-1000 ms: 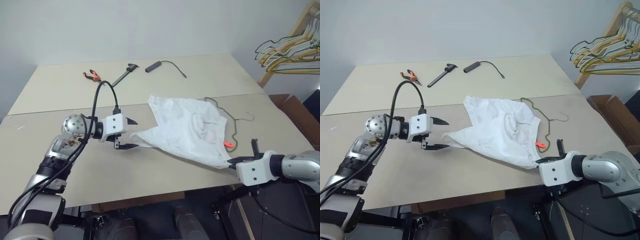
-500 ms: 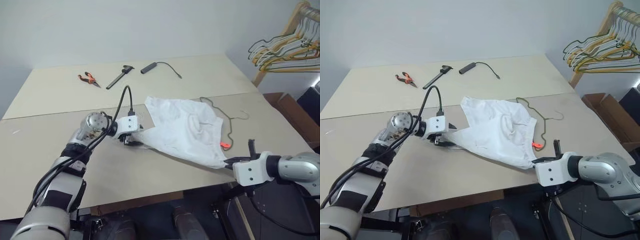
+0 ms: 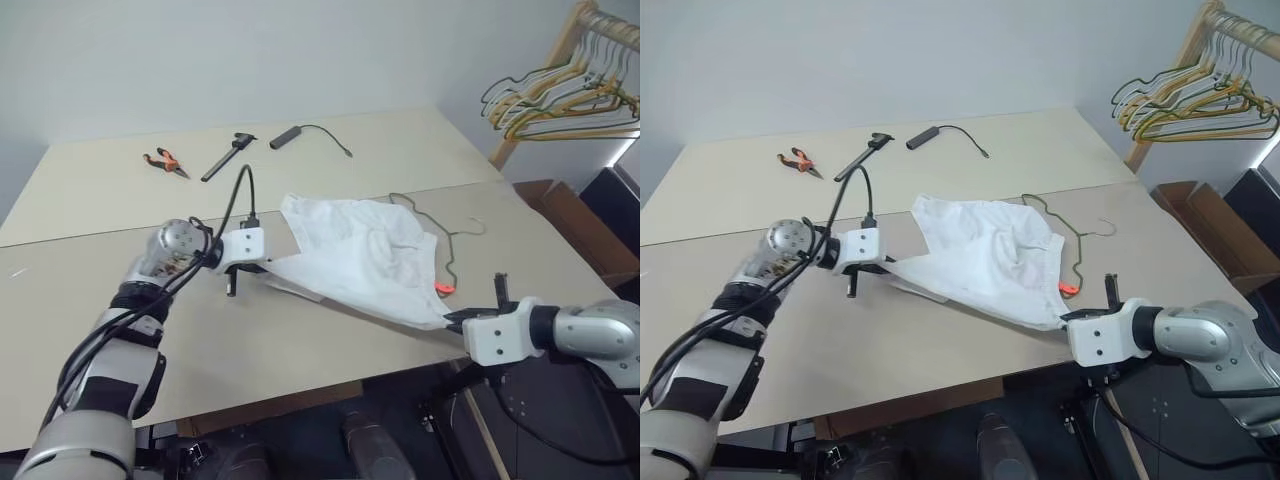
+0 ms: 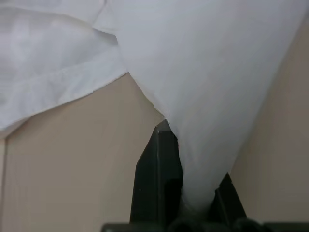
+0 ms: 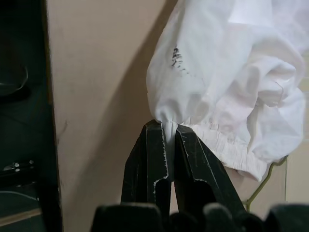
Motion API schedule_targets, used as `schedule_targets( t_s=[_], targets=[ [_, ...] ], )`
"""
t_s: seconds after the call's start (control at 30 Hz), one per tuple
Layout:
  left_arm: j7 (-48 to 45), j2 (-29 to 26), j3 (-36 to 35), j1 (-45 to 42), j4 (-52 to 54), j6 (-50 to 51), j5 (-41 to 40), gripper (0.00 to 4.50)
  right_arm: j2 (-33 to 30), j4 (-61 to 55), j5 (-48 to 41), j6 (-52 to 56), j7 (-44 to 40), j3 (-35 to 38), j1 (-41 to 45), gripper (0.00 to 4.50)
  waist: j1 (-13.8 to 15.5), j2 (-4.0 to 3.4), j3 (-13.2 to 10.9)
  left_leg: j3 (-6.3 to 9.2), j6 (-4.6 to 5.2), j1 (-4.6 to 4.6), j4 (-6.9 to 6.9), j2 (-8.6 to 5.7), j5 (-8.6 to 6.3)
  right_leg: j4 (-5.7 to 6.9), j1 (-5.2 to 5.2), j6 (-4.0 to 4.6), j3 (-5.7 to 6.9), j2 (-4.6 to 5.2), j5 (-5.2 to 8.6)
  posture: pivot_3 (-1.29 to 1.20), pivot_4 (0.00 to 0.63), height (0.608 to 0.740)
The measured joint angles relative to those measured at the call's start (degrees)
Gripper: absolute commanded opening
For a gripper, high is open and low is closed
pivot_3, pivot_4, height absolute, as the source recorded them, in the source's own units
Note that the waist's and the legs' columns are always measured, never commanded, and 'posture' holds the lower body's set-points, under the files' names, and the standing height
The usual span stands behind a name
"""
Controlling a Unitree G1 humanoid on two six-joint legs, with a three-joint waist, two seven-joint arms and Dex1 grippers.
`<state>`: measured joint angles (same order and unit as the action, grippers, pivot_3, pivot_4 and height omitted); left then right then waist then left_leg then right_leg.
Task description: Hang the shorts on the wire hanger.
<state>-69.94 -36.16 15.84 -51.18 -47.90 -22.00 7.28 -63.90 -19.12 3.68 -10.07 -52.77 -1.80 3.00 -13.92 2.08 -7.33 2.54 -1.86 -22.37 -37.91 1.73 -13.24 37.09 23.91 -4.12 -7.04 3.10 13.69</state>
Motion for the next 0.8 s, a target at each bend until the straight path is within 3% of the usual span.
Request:
schedule_targets(
  t_s=[0.23, 0.43, 0.5, 0.63, 0.73, 0.8],
  targets=[
    [-9.6, -11.4, -7.0, 3.9, 12.6, 2.0, -9.5, 0.03, 5.8, 1.8, 2.5, 0.1, 0.5, -3.7, 7.3, 0.0, 0.0, -0.02, 0.0, -0.01, 0.0, -0.01, 0.01, 0.03, -0.01, 0.07, 0.05, 0.18, -0.01, 0.01, -0.1, -0.14, 0.088, 0.74],
    [-21.0, -27.7, -12.1, 26.7, 37.3, 12.1, -23.0, 0.03, 5.4, 1.6, -2.9, -0.9, -3.9, -4.1, 8.6, 0.0, 0.6, -0.09, -0.1, 0.0, 0.0, -0.03, 0.05, 0.11, -0.01, 0.12, 0.12, 0.35, 0.02, 0.01, -0.2, -0.1, 0.098, 0.74],
    [-21.6, -30.6, -15.3, 33.4, 44.3, 15.0, -27.0, 0.03, 4.3, 1.7, -5.9, -1.1, -6.3, -3.8, 8.4, 0.0, 1.3, -0.09, -0.1, -0.02, 0.0, 0.06, 0.05, 0.09, -0.01, 0.1, 0.01, 0.28, 0.03, 0.05, -0.15, -0.09, 0.099, 0.74],
    [-15.7, -30.2, -20.8, 37.1, 50.9, 21.6, -30.0, 0.03, 4.8, 7.0, -8.8, -0.9, -8.3, -3.4, 15.2, 0.0, 3.5, -0.14, -0.1, -0.1, 0.01, 0.8, -0.01, 0.11, 0.0, -0.09, -0.75, -0.03, 0.04, 0.04, 0.05, -0.07, 0.09, 0.74],
    [-6.9, -25.2, -21.2, 31.1, 49.0, 23.7, -27.2, 0.03, 9.6, 15.2, -8.3, 1.3, -6.7, -3.7, 25.4, 0.0, 4.3, -0.15, -0.1, -0.09, 0.01, 1.34, 0.01, 0.11, 0.0, -0.24, -1.36, -0.04, 0.07, 0.01, 0.07, -0.06, 0.078, 0.74],
    [2.4, -19.1, -19.0, 20.2, 41.3, 25.5, -21.6, 0.03, 15.8, 25.5, -4.7, 3.1, -2.4, -5.1, 36.4, 0.0, 4.6, -0.13, -0.1, -0.07, 0.01, 1.52, 0.01, 0.06, 0.0, -0.32, -1.6, -0.09, 0.09, 0.01, 0.01, -0.06, 0.073, 0.74]
  ],
)
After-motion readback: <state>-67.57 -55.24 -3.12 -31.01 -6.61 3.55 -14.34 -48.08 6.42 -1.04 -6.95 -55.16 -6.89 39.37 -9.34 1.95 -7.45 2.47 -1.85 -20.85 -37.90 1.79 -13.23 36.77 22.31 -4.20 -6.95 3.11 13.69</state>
